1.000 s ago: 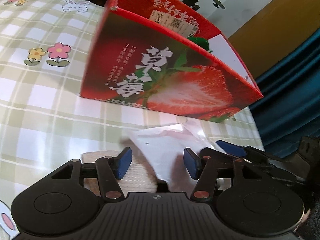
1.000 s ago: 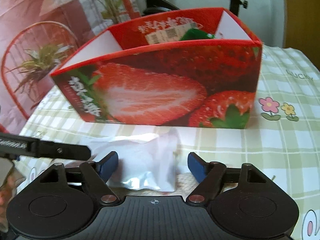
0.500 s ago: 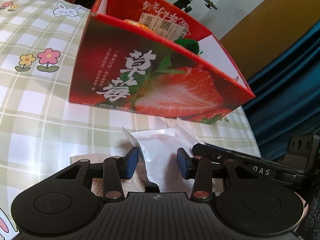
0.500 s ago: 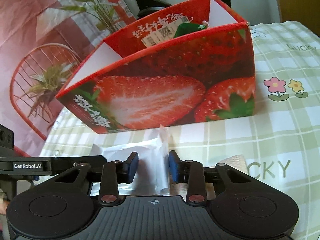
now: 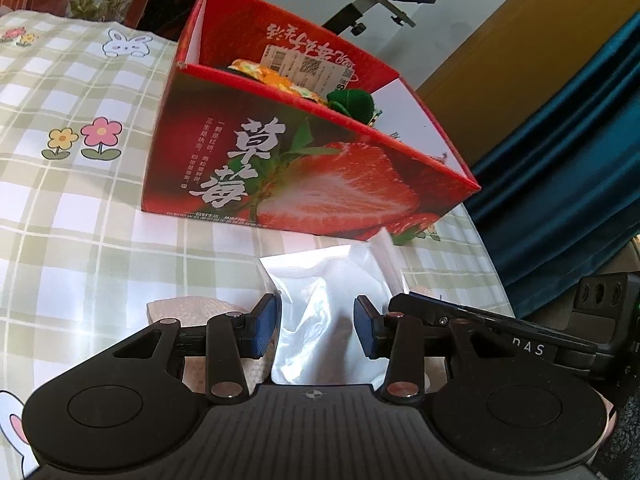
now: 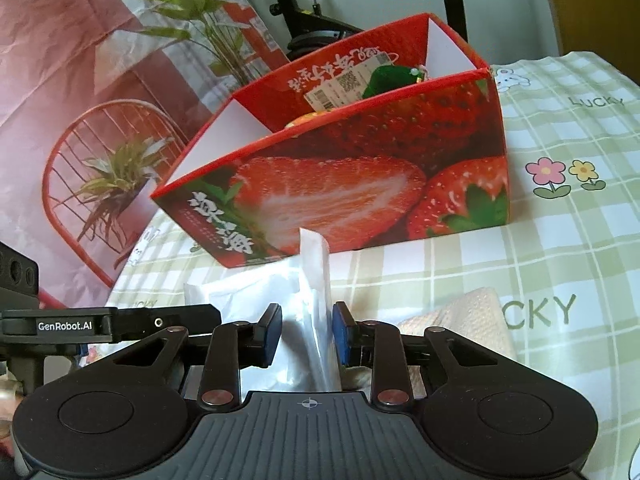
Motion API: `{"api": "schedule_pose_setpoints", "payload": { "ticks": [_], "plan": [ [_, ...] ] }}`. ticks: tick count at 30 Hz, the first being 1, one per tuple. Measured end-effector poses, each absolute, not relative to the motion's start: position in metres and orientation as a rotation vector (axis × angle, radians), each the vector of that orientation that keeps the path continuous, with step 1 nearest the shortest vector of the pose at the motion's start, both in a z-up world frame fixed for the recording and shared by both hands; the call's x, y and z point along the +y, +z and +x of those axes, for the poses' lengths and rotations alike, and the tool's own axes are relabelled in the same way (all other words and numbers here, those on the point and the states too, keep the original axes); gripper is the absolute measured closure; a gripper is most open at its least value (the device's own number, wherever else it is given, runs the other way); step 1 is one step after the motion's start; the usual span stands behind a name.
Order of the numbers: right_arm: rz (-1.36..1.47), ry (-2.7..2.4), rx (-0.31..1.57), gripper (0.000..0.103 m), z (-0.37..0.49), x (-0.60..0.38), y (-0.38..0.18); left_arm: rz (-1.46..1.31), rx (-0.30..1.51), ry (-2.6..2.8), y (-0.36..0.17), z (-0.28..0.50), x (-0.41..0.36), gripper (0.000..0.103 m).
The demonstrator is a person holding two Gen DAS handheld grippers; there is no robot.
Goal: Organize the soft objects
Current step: 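Close the right gripper on the white packet edge while the left gripper grips it, then lift the white packet with both grippers and carry it over the box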
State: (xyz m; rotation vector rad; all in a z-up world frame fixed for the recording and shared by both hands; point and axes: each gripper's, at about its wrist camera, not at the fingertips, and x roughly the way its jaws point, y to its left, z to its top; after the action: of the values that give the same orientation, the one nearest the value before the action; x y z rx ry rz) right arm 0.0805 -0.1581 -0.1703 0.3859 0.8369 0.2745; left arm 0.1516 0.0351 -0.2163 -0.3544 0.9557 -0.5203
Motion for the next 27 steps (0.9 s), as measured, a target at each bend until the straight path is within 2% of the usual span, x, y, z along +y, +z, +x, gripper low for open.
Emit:
{"api": "schedule_pose_setpoints", "payload": {
  "ticks": [27],
  "plan": [
    [0.217, 0.301, 0.824, 0.073, 0.051, -0.140, -0.185, -0.343, 0.948, -0.489, -0.246, 0.125, 0.037, 0.059]
  ]
}}
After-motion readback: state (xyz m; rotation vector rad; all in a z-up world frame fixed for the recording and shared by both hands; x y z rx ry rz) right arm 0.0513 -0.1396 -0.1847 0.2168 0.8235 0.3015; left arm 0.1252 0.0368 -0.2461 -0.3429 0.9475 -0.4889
